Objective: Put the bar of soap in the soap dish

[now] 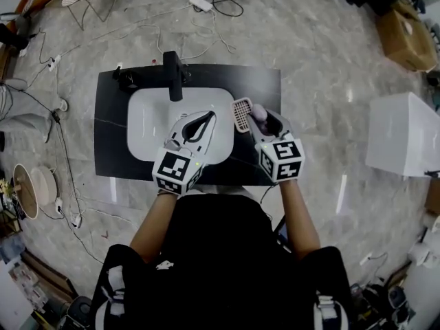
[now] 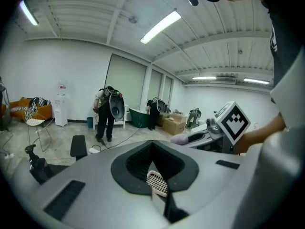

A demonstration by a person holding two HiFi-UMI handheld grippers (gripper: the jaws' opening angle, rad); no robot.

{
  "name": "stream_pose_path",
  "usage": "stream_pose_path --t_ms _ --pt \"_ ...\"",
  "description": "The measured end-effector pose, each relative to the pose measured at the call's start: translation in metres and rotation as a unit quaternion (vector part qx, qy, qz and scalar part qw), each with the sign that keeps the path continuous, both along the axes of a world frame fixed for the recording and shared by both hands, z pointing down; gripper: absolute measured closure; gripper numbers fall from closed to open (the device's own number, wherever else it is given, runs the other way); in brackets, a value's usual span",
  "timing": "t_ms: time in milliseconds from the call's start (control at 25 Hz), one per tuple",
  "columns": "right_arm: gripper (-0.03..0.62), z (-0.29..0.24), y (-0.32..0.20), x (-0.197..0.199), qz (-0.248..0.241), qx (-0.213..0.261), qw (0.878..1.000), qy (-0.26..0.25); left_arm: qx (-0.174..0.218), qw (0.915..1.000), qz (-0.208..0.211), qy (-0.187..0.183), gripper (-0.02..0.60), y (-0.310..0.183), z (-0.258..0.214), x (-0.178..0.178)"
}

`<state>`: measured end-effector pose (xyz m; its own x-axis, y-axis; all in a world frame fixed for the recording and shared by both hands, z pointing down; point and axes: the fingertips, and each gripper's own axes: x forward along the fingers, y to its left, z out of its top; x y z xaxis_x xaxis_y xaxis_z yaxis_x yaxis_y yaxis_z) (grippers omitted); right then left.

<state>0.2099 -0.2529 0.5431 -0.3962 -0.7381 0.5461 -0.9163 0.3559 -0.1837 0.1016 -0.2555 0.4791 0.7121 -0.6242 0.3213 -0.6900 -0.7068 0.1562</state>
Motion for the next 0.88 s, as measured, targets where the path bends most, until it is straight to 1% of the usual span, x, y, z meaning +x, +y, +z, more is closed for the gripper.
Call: stream_pose_path --t_ms 80,280,600,760,880 --pt "0.419 0.013 -0.002 -0.001 -0.011 -0.013 1.0 0.008 -0.003 1.0 -0.004 0.003 0.56 -0.003 0.002 -0.001" --pt "0.419 0.044 -0.004 -0.003 -0.032 -0.052 0.998 0.025 -0.009 0.9999 -0.01 -0.01 0.56 -0.007 0.012 -0.006" --pt "0.419 0.098 -0.006 -0.012 -0.064 -0.116 0.99 0.038 -0.028 0.999 -0.001 -0.035 0.56 -0.002 0.038 -0.006" --pt "0.419 0.122 -0.007 -0.013 -0.067 -0.145 0.986 0.039 -0.036 0.9984 0.003 -0.045 0.56 0.002 0.047 -0.009" --pt "0.419 0.137 -0.009 -0.015 -0.07 -0.164 0.983 0.04 -0.043 0.9979 -0.002 -0.048 0.56 0.004 0.053 -0.013"
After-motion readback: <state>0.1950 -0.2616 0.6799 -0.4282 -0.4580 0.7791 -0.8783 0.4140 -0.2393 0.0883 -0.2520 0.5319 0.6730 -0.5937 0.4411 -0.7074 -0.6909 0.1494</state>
